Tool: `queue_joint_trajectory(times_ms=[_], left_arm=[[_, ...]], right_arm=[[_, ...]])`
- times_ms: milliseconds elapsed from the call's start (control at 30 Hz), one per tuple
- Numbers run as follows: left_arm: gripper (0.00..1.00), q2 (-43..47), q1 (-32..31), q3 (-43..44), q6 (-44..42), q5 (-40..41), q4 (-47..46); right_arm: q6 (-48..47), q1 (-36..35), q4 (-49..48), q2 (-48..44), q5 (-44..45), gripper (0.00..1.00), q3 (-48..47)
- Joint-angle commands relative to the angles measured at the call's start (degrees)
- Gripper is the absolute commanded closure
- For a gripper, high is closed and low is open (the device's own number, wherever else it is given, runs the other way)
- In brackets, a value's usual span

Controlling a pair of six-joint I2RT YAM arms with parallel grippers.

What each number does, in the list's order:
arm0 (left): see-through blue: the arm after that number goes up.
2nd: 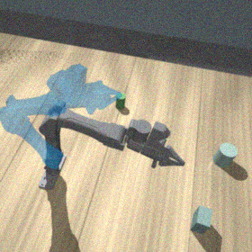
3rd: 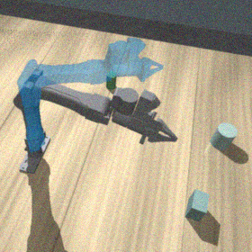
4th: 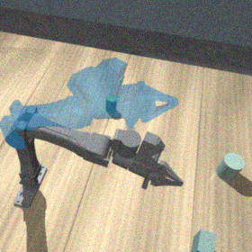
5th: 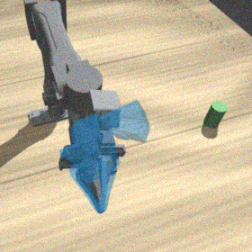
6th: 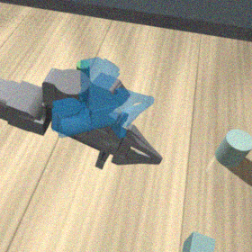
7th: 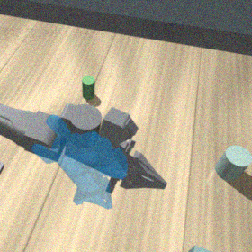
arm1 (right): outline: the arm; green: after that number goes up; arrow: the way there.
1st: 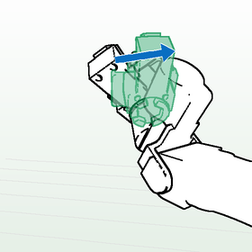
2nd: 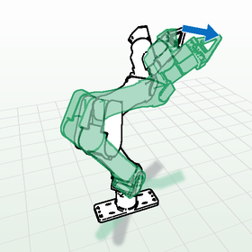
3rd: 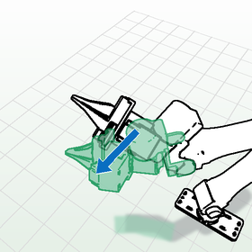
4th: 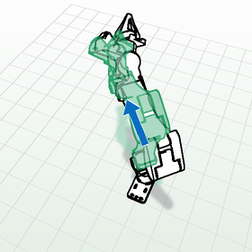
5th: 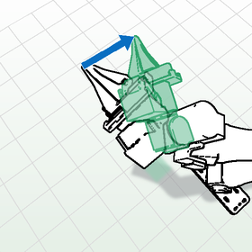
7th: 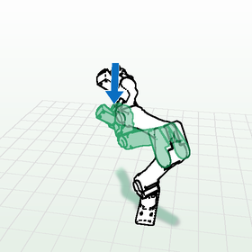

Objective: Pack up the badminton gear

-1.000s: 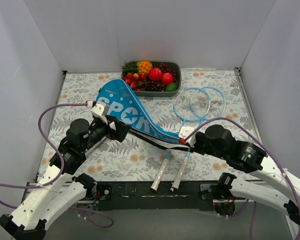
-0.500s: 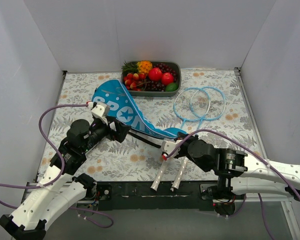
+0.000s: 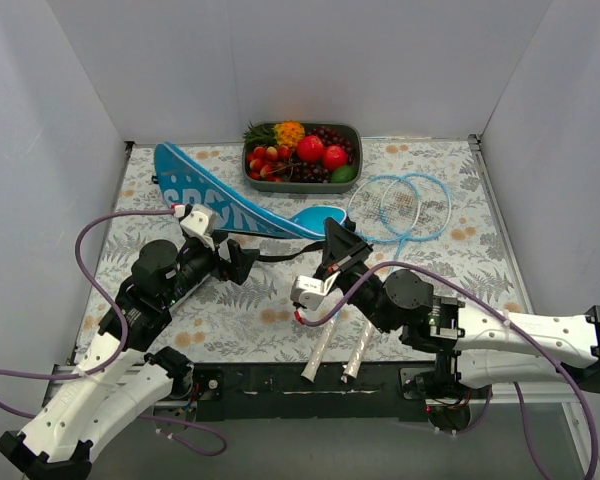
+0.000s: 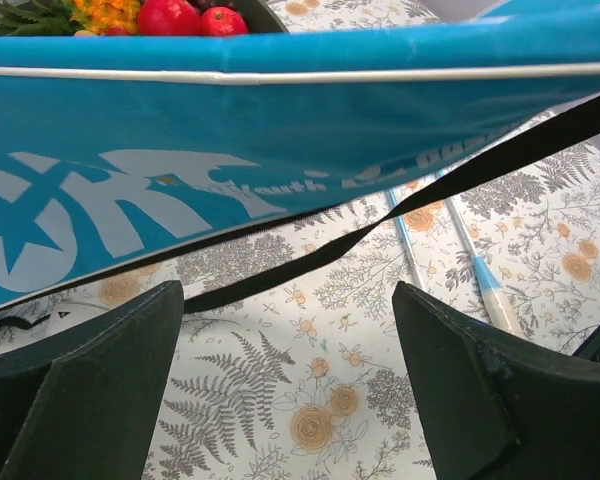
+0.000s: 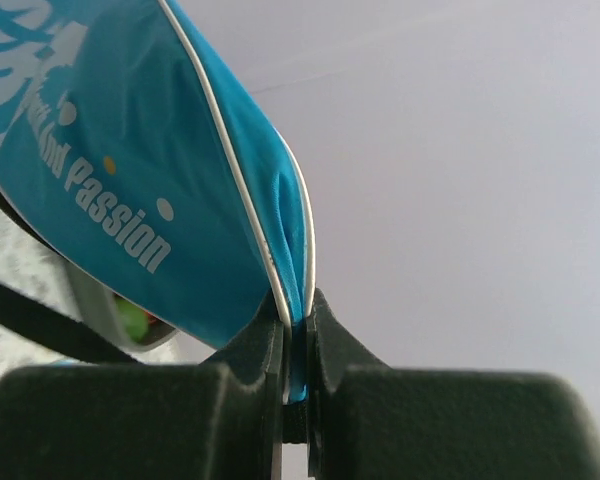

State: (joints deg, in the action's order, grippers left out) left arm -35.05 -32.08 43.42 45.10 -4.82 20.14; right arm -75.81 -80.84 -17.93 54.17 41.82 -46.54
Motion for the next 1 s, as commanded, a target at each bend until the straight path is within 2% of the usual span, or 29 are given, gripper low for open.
queue_joint_trajectory(times_ms=[0,100,233,400,633,667,733,767,833,867,967], left_arm=[[0.14,1.29,-0.18,0.79,-0.89,2.27,0.51],[0.14,3.39,-0.18,0.88,-0.54,4.11,-0.36],[0.14,7.43,-0.18,0.97,-0.54,7.01,-1.68],[0.14,11.84,-0.18,1.93,-0.63,7.54,-2.13],[0.15,13.78,-0.18,1.06,2.53,7.89,2.35],[0.15,13.78,-0.18,0.88,3.23,7.98,2.88],[0.15,14.48,-0.18,0.09,3.76,7.98,2.89],[0.15,14.74,-0.18,-0.17,3.94,7.9,2.8],[0.15,14.92,-0.18,-0.35,3.85,8.16,2.89],[0.15,14.75,-0.18,-0.27,3.85,8.16,2.97],[0.15,14.13,-0.18,-0.18,3.59,7.72,3.06]], right_arm=[[-15.41,-0.9,-17.84,1.72,-4.37,0.99,-4.78],[-18.05,-2.91,-18.1,0.41,-3.95,0.99,-2.51],[-16.13,-5.73,-15.3,-4.58,-1.14,0.99,2.32],[-5.6,-9.6,3.11,-8.64,5.71,0.99,5.14],[23.57,-17.76,30.45,-7.6,10.64,0.99,6.2],[31.26,-18.3,33.63,-6.98,10.73,0.99,6.03],[38.16,-19.09,40.92,-5.4,9.07,0.99,4.63],[43.59,-19.7,42.18,-5.22,8.11,0.96,4.01],[48.28,-20.06,45.16,-4.87,5.64,0.75,1.65],[49.87,-20.06,47.09,-4.87,5.55,0.69,0.94],[51.9,-20.06,45.38,-6.53,8.44,0.62,-0.74]])
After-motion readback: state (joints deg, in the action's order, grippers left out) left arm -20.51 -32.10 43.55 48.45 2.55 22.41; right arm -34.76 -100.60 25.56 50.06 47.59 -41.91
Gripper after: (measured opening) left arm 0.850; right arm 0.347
